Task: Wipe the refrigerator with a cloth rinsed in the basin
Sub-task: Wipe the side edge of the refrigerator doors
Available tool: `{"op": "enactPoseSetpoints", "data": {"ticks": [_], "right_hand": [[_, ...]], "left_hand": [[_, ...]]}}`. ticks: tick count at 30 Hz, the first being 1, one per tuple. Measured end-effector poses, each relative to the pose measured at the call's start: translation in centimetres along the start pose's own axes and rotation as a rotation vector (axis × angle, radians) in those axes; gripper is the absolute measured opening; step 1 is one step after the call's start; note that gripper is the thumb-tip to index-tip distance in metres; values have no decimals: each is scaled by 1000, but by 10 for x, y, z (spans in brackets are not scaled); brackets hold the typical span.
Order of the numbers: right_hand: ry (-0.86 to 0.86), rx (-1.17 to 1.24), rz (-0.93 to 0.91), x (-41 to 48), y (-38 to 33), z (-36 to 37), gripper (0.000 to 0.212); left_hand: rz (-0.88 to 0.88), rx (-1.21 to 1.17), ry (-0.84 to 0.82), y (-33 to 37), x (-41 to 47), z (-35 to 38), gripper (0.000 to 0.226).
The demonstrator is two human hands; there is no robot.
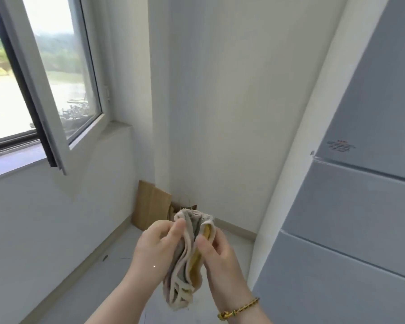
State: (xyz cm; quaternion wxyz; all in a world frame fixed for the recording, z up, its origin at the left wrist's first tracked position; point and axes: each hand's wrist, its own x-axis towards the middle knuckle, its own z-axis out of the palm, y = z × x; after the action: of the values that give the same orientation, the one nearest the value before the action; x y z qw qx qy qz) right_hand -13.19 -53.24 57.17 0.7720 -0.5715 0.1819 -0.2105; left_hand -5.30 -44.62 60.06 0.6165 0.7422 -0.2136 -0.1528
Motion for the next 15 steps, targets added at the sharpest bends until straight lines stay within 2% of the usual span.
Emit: {"op": "enactPoseSetpoints", "data": {"ticks": [2,5,8,12,15], "right_hand": [[-2,1,-24,0,-10,-14,60],[108,-96,-66,1,-21,-36,52],[222,-157,-102,5,-31,-57,30],[336,-182,-118,8,-49,-82,35],[452,-211,-160,12,-65,-101,27]], "left_hand": [[-28,-176,-93,2,4,22,40],[-53,-347,-194,10,9,47,48],[-114,-511,-282,17,15,68,59],[-149,-596,-400,26,28,98,60],[-160,-606,-430,35,45,118,53]]}}
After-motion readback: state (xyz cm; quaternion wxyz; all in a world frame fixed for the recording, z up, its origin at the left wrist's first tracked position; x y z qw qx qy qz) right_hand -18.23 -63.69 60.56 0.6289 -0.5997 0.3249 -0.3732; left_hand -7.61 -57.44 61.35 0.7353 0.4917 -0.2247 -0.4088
